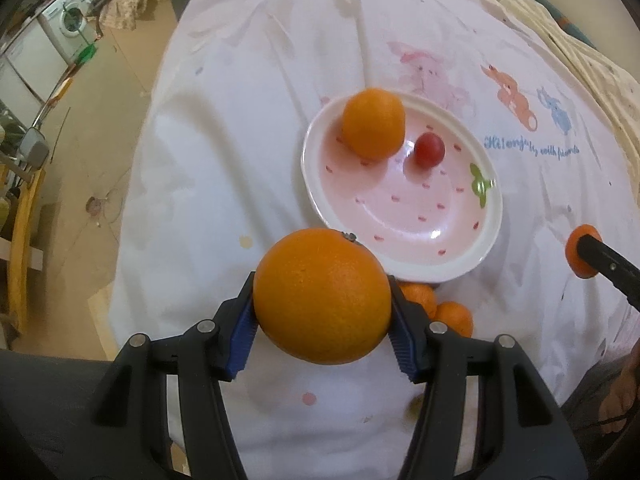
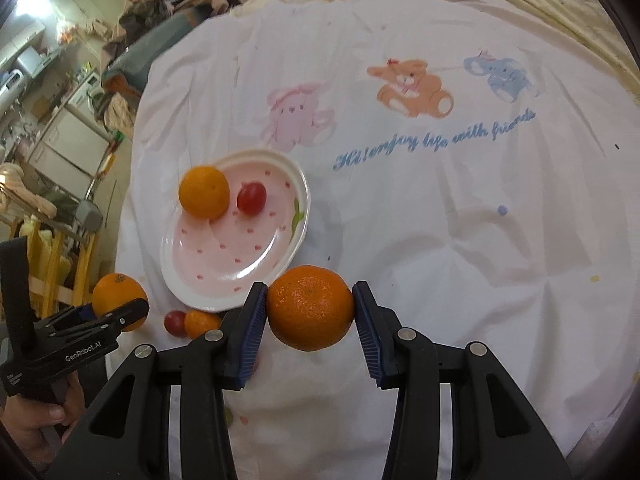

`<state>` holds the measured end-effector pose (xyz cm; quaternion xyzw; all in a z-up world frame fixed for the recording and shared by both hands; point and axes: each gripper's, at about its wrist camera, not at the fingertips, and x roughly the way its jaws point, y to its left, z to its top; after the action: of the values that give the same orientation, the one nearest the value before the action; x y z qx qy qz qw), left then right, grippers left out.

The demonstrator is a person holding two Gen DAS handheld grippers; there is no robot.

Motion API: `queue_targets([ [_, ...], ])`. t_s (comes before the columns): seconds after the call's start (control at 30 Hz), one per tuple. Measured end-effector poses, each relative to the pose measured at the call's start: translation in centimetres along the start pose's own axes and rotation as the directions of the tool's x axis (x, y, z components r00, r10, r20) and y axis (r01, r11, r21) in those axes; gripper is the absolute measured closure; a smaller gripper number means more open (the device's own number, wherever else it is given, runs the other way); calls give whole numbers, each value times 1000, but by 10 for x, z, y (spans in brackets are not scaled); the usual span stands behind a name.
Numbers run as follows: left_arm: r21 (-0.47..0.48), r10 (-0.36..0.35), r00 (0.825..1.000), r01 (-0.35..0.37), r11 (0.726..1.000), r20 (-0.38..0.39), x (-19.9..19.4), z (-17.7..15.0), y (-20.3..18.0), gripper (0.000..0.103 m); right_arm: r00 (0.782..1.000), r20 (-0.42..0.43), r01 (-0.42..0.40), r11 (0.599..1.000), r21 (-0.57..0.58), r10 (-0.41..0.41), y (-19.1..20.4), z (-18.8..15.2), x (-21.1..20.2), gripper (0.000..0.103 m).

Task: Organize fruits
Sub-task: 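Carry the orange and the tangerine over the pink plate with both tools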

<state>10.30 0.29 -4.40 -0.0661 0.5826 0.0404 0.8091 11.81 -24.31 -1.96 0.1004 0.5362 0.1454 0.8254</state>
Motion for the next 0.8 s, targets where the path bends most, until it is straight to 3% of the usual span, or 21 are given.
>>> queue_targets([
  [0.43,78,13,998,-18,997,61,-27,47,-17,49,981,161,-116,993,32,109,-4,33,-36,58],
  [0.63,118,10,998,-18,993,70,-26,71,-26,49,974,180,-139,990,-1,136,5,59,-37,58],
  [0.8,153,24,998,-33,988,59,-14,85,-31,49,974,195,-98,992,-76,111,15,76,-23,58],
])
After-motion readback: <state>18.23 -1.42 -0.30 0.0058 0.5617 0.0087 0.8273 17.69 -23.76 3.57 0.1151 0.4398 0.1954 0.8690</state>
